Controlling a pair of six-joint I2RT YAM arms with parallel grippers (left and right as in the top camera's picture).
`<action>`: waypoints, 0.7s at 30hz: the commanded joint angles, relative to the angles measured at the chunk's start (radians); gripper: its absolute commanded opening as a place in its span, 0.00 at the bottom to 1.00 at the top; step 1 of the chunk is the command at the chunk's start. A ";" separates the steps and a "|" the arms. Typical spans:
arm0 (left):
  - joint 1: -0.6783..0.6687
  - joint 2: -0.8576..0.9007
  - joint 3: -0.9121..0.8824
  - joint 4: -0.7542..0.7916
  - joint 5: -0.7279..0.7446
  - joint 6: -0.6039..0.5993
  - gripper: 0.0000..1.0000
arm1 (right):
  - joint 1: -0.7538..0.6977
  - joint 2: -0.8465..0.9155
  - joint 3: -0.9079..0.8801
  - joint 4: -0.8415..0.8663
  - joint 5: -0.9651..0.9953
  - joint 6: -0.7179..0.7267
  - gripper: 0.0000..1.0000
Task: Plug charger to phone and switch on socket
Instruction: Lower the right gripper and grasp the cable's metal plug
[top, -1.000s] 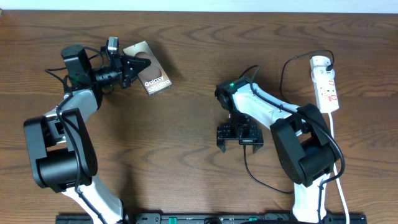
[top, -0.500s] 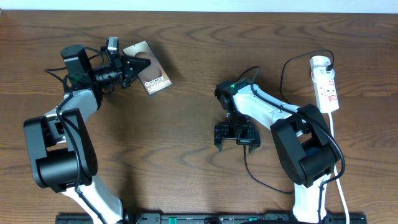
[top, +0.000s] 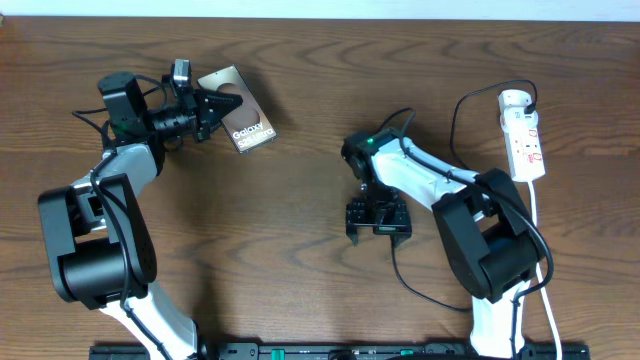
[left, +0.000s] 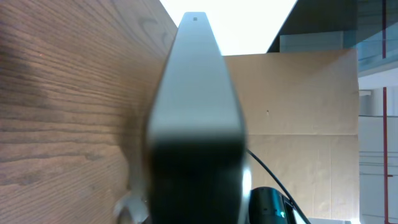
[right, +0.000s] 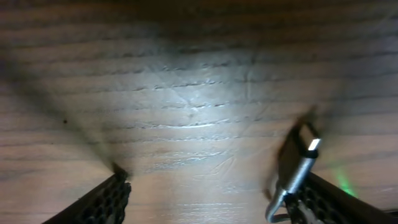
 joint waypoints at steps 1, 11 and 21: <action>0.002 -0.009 0.020 0.008 0.039 -0.001 0.07 | 0.011 0.012 -0.023 0.024 0.050 0.017 0.73; 0.002 -0.009 0.020 0.008 0.039 0.000 0.07 | 0.011 0.012 -0.023 0.058 0.073 0.016 0.70; 0.002 -0.009 0.020 0.008 0.039 -0.001 0.07 | 0.011 0.012 -0.023 0.079 0.079 0.016 0.51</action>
